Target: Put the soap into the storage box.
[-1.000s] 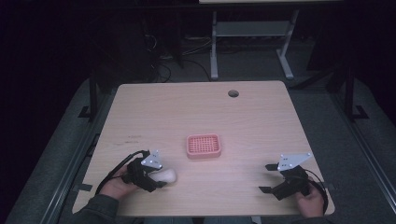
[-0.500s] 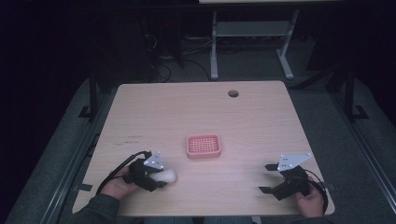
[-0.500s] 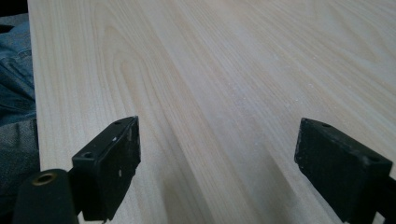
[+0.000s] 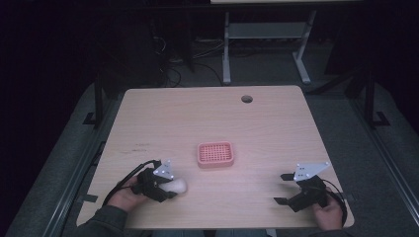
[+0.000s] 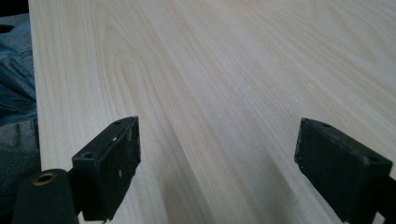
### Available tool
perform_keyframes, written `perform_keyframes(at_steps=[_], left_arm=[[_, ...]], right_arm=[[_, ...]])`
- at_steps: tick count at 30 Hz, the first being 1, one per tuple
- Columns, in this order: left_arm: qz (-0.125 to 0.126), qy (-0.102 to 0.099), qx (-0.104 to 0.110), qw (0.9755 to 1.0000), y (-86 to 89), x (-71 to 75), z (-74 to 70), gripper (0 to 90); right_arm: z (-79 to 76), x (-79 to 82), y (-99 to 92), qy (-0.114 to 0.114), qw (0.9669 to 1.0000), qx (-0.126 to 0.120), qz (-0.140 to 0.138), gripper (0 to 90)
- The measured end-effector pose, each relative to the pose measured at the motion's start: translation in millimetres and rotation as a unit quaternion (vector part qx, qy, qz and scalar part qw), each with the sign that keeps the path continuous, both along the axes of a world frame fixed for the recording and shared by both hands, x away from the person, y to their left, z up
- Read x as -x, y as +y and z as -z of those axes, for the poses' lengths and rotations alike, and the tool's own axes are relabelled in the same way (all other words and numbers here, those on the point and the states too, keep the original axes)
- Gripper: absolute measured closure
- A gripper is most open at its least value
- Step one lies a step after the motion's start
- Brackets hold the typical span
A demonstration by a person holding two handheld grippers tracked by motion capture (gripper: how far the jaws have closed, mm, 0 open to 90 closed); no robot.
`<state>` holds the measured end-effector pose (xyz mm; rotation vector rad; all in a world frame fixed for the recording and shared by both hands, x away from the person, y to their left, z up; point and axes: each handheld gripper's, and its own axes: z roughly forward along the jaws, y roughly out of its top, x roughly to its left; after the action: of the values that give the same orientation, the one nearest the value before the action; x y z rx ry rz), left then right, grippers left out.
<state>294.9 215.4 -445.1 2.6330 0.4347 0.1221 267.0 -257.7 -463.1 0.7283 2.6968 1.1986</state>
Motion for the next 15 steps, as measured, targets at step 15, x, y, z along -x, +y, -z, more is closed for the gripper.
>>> perform_keyframes(at_steps=[15], left_arm=[[-0.008,0.005,-0.010,0.9999,-1.3,0.7,-2.1,49.1]], right_arm=[[-0.9,0.5,-1.0,-0.004,1.0000,-0.003,-0.001,14.0]])
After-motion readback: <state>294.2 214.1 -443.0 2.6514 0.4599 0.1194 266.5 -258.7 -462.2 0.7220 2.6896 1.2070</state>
